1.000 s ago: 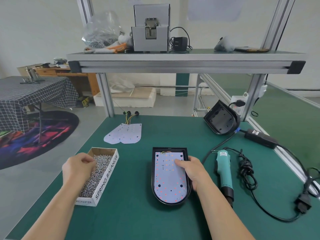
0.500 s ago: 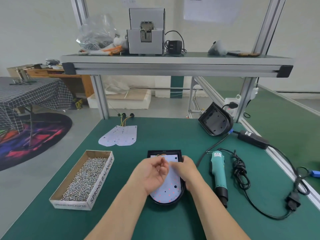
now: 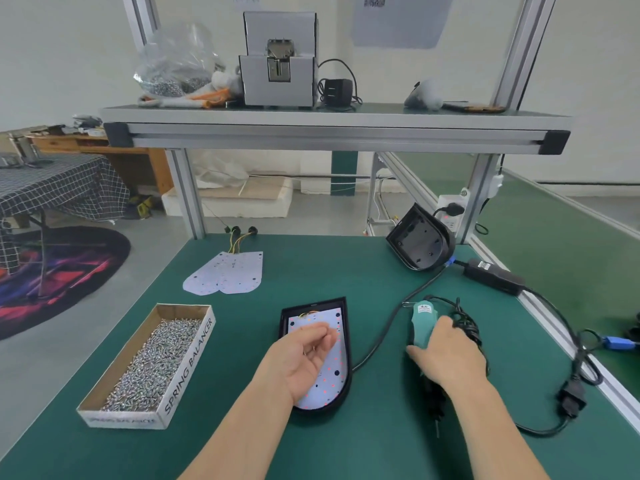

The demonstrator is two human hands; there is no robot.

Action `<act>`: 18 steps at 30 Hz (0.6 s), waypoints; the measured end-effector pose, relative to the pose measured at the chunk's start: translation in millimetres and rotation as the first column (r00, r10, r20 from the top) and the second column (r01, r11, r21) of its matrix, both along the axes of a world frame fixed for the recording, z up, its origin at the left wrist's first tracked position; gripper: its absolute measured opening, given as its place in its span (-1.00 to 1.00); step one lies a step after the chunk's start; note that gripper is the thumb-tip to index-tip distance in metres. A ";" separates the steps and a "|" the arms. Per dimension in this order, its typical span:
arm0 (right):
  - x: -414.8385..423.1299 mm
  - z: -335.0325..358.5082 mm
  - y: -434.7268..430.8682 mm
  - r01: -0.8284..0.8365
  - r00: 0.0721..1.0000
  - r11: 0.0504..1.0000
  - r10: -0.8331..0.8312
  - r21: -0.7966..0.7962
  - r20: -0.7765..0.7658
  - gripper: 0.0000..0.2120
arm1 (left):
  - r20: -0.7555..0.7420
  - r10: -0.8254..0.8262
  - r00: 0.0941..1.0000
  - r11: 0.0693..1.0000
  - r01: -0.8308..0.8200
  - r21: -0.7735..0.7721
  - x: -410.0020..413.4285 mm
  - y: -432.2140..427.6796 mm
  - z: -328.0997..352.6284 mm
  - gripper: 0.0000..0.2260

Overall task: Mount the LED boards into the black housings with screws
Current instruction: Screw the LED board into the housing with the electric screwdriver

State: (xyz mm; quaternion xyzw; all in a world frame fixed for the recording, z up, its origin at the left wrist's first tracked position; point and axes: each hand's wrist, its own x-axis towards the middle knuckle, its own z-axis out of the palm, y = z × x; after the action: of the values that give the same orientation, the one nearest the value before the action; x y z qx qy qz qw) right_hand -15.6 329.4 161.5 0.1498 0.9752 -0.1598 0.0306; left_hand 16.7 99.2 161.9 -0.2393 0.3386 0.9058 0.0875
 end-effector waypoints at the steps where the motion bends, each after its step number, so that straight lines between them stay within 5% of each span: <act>1: 0.2 -2.5 1.7 0.008 1.000 0.999 -0.008 -0.037 -0.004 -0.50 | 0.002 -0.007 1.000 1.000 0.007 -0.003 -0.6 0.6 -0.9 -0.92; 3: -2.3 -4.8 7.0 0.087 0.994 0.901 -0.107 -0.425 -0.023 -0.59 | -0.001 -0.026 1.000 1.000 0.026 -0.007 -1.2 0.4 -2.6 -0.89; 5: -1.2 -3.8 7.9 0.117 0.984 0.415 -0.170 -0.902 0.050 -0.76 | -0.014 -0.057 0.998 0.998 0.057 -0.028 -1.4 0.0 -4.1 -0.85; 7: 5.5 2.1 2.6 0.054 0.987 -0.042 -0.152 -0.998 0.060 -0.82 | -0.018 -0.093 0.996 0.994 0.091 -0.067 -1.2 1.5 -5.0 -0.85; 10: 11.0 22.1 -8.4 -0.059 0.996 -0.421 -0.085 -0.905 -0.025 -0.71 | -0.009 -0.106 0.994 0.990 0.105 -0.099 -0.7 3.7 -5.7 -0.85; 13: 6.7 46.2 -22.0 -0.146 0.987 -0.542 -0.137 -0.828 -0.085 -0.68 | -0.012 -0.112 0.994 0.988 0.110 -0.104 0.1 2.6 -3.9 -0.93; 18: -7.7 63.5 -53.7 -0.367 0.887 -0.350 -0.411 -0.862 -0.210 -0.83 | -0.010 -0.121 0.993 0.987 0.119 -0.106 -0.3 3.4 -2.4 -0.93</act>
State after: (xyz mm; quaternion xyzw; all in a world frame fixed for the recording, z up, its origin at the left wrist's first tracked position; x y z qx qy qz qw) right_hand -23.3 275.7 225.1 0.0354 0.3783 -0.9201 -0.0954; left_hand 16.4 102.7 159.5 -0.2154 0.4005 0.8816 0.1263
